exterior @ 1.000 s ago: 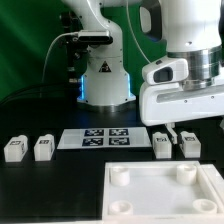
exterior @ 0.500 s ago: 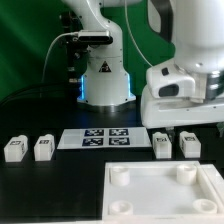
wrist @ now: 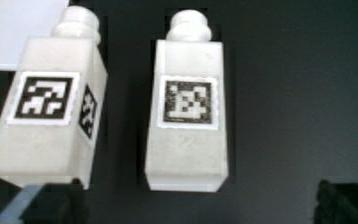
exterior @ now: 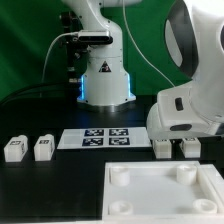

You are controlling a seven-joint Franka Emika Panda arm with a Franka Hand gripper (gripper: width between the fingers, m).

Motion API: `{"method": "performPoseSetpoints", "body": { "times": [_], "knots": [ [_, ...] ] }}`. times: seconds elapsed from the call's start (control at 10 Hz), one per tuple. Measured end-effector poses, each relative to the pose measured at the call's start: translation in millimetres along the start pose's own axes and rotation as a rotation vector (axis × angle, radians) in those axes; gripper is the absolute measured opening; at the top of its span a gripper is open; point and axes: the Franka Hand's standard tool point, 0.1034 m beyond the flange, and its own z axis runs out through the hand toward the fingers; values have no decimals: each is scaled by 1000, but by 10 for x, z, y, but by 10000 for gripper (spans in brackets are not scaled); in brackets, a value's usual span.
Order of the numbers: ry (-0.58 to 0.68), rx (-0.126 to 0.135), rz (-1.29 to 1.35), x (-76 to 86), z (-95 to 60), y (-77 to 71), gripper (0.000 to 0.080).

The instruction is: Assemble one leg

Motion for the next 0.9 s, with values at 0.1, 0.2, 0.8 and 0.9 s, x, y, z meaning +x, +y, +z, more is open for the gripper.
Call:
{"method": "performPoseSetpoints", "body": {
  "times": [0.1,0.2,0.8,0.9],
  "knots": [
    [-1,-1,0,-1,4,-3,649],
    [0,-3,-2,-10,52,-28,649],
    [-30,-19,8,-69,432,-42,649],
    [-29,-19,6,-62,431,-42,649]
  ]
}}
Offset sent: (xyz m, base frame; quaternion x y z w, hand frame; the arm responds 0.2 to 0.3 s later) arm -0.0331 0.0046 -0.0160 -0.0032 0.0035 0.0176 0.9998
